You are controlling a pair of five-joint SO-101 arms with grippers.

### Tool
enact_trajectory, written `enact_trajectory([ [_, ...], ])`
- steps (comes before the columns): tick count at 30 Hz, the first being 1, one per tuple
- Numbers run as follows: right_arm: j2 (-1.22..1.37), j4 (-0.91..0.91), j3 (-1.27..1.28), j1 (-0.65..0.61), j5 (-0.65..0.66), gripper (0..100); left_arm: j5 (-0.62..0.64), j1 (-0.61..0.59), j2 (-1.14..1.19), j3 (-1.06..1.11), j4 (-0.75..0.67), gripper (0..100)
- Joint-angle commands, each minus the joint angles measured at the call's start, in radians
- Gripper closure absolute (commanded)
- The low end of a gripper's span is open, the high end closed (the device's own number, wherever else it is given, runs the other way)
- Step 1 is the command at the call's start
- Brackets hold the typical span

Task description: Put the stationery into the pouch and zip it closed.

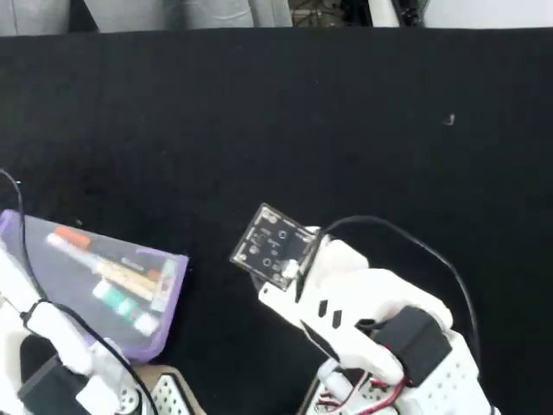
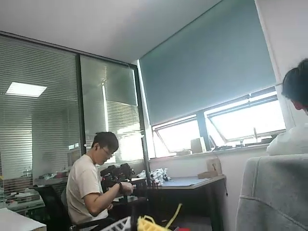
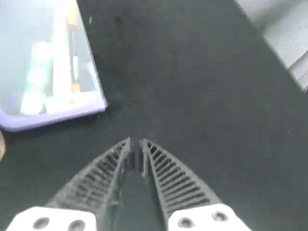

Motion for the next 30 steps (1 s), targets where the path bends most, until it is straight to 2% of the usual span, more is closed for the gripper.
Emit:
enact_trajectory([
  [1, -0.002, -0.057, -0.012, 0.011, -0.054, 98.7, -0.012, 0.071, -0.009, -0.065, -0.021, 97],
  [7, -0.010, -0.063, -0.016, 0.017, -0.055, 98.7, -0.101, 0.234, -0.009, -0.065, -0.021, 97],
  [10, -0.012, -0.066, -0.025, 0.092, -0.055, 98.7, -0.123, 0.337, -0.014, -0.073, -0.021, 97],
  [13, -0.012, -0.064, -0.058, 0.221, -0.058, 98.7, -0.123, 0.453, -0.066, -0.068, 0.002, 97],
  [19, -0.012, -0.058, -0.130, 0.528, -0.054, 98.7, -0.120, 0.765, -0.249, -0.140, 0.362, 97],
  [21, -0.012, -0.057, -0.140, 0.618, -0.054, 98.7, -0.118, 0.860, -0.265, -0.188, 0.442, 97],
  [25, -0.012, -0.057, -0.143, 0.750, -0.052, 98.7, -0.118, 0.989, -0.169, -0.289, 0.491, 97],
  [30, -0.012, -0.060, -0.140, 0.816, -0.052, 98.7, -0.117, 1.020, 0.130, -0.467, 0.497, 97],
])
